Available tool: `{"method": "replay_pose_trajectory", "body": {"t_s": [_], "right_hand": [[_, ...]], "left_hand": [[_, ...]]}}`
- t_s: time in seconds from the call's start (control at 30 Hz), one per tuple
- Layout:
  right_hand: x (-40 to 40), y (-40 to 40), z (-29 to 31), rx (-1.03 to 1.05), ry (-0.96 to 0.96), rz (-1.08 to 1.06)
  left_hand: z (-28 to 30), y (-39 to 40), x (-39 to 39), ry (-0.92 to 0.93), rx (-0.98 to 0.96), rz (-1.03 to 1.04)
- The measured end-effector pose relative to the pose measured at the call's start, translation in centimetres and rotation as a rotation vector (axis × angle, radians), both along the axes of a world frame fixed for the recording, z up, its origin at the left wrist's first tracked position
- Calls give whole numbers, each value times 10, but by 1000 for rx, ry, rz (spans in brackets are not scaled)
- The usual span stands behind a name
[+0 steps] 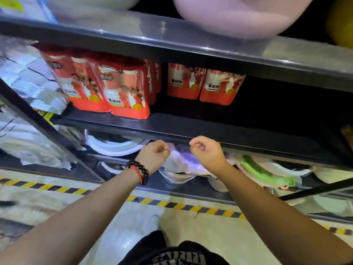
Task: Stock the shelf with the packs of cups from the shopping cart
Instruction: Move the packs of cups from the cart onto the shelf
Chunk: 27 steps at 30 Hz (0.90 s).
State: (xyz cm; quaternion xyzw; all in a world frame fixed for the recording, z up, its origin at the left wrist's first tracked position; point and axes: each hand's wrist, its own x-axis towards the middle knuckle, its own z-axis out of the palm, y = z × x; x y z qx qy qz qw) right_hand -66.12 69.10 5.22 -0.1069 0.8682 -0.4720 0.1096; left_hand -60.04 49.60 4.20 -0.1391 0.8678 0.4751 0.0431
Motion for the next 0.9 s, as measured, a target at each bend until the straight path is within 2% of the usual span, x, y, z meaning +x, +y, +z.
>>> {"method": "replay_pose_trajectory", "body": {"t_s": [0.23, 0.4, 0.7, 0.9], "right_hand": [[76, -12, -5, -84, -26, 101], [142, -37, -5, -68, -85, 268], [261, -135, 22, -70, -126, 681], [351, -221, 14, 25, -99, 908]], "left_hand": [[4, 3, 128, 4, 103, 230], [4, 6, 225, -31, 69, 436], [27, -29, 369, 15, 44, 801], [33, -72, 475, 13, 77, 996]]}}
